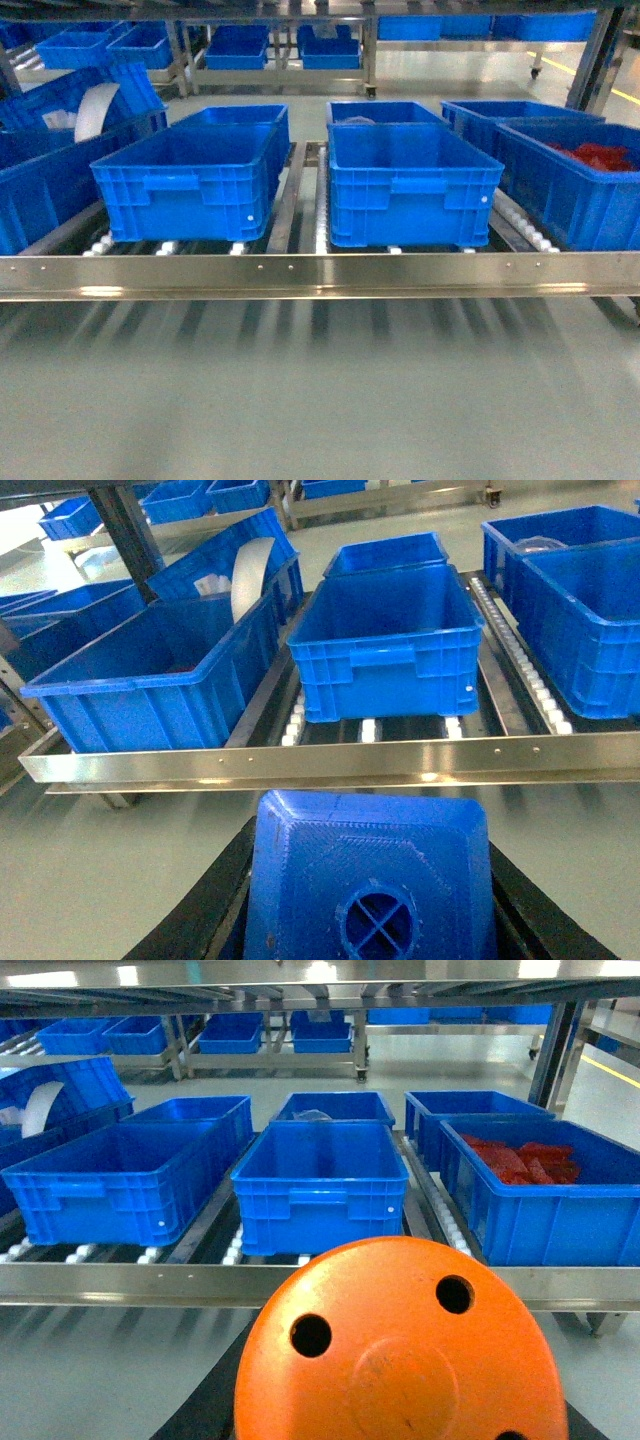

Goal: Sort blue parts and orange caps into right shelf containers

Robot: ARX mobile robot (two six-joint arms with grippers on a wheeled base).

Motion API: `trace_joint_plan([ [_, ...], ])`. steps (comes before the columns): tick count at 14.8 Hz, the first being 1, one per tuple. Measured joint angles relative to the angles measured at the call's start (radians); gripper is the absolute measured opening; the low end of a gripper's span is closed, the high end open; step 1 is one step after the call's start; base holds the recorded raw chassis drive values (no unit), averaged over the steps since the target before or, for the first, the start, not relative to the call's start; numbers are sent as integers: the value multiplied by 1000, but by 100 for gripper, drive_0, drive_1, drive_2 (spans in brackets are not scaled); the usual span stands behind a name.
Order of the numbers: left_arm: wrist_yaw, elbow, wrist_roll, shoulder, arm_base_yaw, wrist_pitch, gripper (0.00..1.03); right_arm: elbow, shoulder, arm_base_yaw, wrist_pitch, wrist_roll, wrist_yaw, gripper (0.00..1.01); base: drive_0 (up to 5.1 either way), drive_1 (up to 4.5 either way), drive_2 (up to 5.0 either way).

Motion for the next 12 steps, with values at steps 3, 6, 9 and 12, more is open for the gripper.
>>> trace_joint_plan([
  [3,0,0,0,0,0,1,44,0,-2,0,5,0,1,44,-25,408,-458],
  [6,0,0,0,0,0,2,44,0,2,0,-1,0,0,44,-10,423,-444],
  [9,1,-2,0,3,-1,-2,44,-1,0,0,-1,0,1,44,10,442,-422],
  [12,1,-2,0,3,-1,0,44,-1,0,0,2,0,1,44,15,414,-384],
])
